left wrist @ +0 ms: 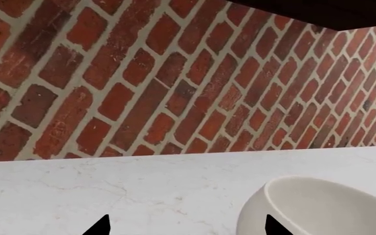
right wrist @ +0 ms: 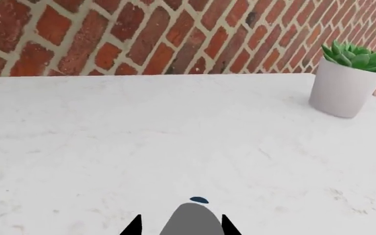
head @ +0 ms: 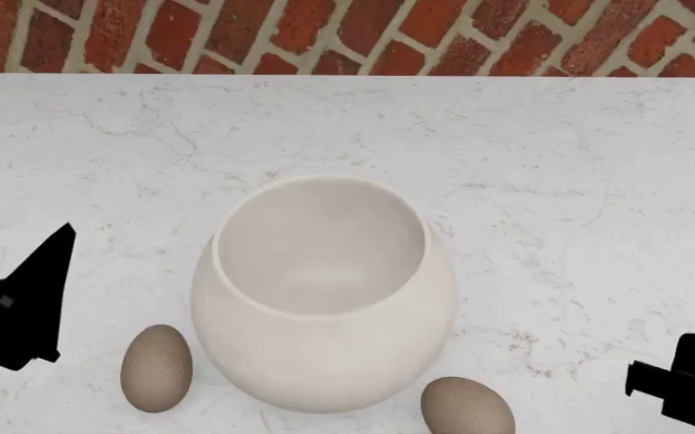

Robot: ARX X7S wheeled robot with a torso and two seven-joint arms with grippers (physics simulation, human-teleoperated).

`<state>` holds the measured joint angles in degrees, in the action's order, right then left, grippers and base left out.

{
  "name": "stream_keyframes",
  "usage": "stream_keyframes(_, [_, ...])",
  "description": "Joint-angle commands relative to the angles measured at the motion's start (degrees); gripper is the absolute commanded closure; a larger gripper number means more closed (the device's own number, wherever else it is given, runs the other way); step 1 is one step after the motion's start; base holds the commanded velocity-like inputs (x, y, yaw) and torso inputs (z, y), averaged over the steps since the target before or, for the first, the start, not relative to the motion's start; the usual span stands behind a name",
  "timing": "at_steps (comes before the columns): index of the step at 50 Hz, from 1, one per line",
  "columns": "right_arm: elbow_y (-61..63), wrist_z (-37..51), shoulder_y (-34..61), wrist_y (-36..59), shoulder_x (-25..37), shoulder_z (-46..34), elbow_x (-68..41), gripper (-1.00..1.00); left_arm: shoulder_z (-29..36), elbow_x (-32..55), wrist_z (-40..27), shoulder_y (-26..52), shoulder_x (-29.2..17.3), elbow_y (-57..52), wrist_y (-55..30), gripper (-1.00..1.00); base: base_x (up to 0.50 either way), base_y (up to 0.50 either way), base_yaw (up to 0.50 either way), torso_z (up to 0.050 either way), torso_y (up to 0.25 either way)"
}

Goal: Place the eggs and milk next to the bowl.

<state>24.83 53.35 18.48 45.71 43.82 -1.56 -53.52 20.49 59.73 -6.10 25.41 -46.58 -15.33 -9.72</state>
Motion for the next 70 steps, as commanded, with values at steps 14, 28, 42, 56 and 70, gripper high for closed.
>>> stream_keyframes(14, [5.3, -18.6, -4.7, -8.6, 6.2, 2.8, 2.6, 1.00, -2.4, -0.3, 1.7, -3.3, -0.2, -2.8, 0.6, -1.00, 0.00, 0.00, 0.00, 0.000, 0.000])
stream_keyframes(28, [4.5, -27.8, -7.3, -12.7, 10.1, 5.3, 2.0, 1.00, -3.0, -0.6, 2.1, -5.4, -1.0, -3.8, 1.8, -1.00, 0.00, 0.00, 0.00, 0.000, 0.000])
stream_keyframes(42, [-1.6, -47.8, -6.0, -21.9, 14.7, 2.5, 6.9, 1.00, -4.0, -0.8, 1.1, -7.5, -2.4, -6.2, 2.7, -1.00, 0.00, 0.00, 0.00, 0.000, 0.000])
stream_keyframes(56, [-3.1, -59.1, -8.3, -25.9, 18.9, 6.4, 3.0, 1.00, -5.5, -0.7, -0.1, -10.0, -4.1, -8.3, 3.6, -1.00, 0.00, 0.00, 0.00, 0.000, 0.000])
stream_keyframes(70, [-11.5, -71.7, 10.8, -20.7, 17.1, -5.2, 3.9, 1.00, -5.7, -2.0, -1.7, -12.3, -4.6, -10.1, 4.3, -1.00, 0.00, 0.00, 0.00, 0.000, 0.001])
